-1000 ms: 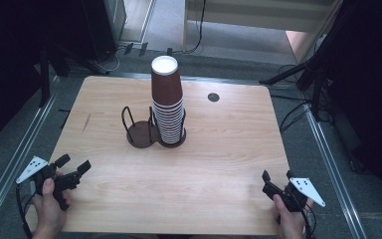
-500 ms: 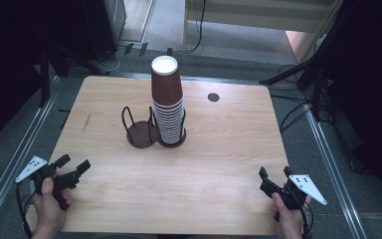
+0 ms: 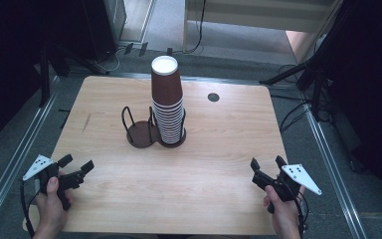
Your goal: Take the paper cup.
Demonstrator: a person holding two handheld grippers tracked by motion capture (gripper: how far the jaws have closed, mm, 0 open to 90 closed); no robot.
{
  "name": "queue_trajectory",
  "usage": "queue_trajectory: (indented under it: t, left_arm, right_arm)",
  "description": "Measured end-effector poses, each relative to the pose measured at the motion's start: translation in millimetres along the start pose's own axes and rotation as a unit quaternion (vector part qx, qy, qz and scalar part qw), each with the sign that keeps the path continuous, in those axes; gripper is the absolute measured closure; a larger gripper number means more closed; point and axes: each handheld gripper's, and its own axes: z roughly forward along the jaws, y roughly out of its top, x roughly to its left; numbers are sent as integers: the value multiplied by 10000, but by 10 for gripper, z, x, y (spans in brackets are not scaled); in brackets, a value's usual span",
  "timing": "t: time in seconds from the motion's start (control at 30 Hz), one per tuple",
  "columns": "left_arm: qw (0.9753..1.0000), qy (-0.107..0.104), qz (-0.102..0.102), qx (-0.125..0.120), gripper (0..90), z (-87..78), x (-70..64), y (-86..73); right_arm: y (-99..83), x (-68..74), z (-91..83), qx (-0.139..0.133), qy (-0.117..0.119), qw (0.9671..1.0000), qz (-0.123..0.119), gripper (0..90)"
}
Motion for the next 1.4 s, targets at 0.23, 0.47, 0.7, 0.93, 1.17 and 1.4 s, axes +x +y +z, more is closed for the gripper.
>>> queue_trajectory:
  t: [0.23, 0.47, 0.7, 0.93, 1.17, 1.4]
  left_arm:
    - [10000, -23, 0, -12, 23, 2, 1, -1]
    - [10000, -37, 31, -1, 23, 10, -2, -3]
    - [10000, -29, 57, 7, 24, 18, -3, -6]
    - [9999, -6, 161, 33, 24, 33, -24, -9]
    - [9998, -24, 173, 50, 24, 41, -34, -10]
    - [9998, -35, 197, 53, 24, 45, -41, -12]
  right_arm:
    - [117, 119, 68, -73, 36, 9999, -109, 135]
    - [240, 232, 126, -84, 81, 9998, -154, 135]
    - [349, 362, 204, -97, 152, 9996, -209, 135]
    - [429, 509, 305, -110, 219, 9995, -216, 135]
    - [492, 659, 392, -121, 320, 9987, -382, 134]
    - [535, 752, 453, -114, 381, 9984, -411, 134]
